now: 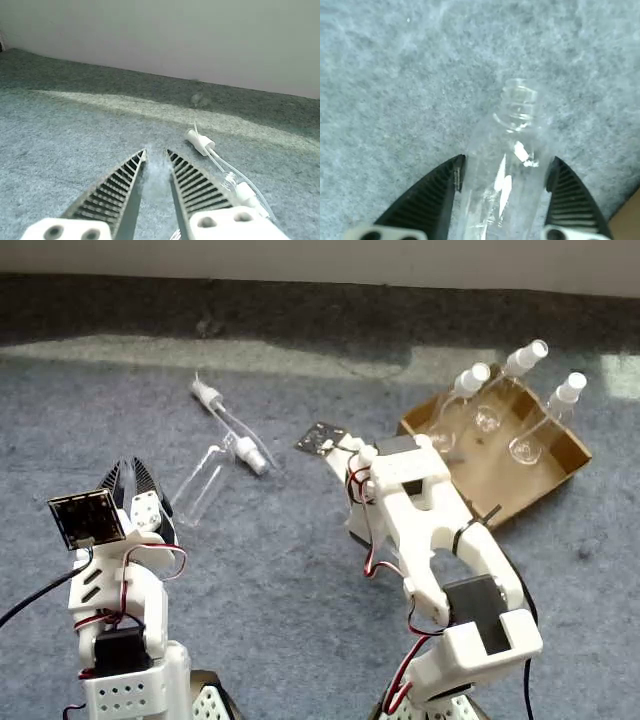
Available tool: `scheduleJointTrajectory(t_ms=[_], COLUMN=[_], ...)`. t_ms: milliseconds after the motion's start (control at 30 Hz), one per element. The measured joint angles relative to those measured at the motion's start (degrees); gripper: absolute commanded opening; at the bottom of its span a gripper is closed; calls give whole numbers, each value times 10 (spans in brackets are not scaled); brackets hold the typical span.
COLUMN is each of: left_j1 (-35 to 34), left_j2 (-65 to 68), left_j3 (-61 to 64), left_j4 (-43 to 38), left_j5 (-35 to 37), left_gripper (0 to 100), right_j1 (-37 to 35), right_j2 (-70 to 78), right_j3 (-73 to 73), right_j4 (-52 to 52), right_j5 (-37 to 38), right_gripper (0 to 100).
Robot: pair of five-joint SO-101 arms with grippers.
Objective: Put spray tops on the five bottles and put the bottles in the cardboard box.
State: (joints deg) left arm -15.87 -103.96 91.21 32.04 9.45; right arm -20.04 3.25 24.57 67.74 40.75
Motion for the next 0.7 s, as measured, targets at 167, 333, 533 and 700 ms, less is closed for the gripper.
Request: scheduleJointTrajectory(t_ms=[167,333,533,700], left_j1=[0,0,0,0], left_j2=[0,0,0,0], left_j3=[0,0,0,0], left_j4=[0,0,0,0], left_j5=[0,0,0,0], left_gripper=[7,5,5,5], right_j1=[1,1,1,0], right_j2=[0,-21,-162,-288], right_j3=[7,8,8,16], right_j4=[-1,2,4,4], right_j5=[0,-32,-113,-167], right_gripper=[120,120,120,120])
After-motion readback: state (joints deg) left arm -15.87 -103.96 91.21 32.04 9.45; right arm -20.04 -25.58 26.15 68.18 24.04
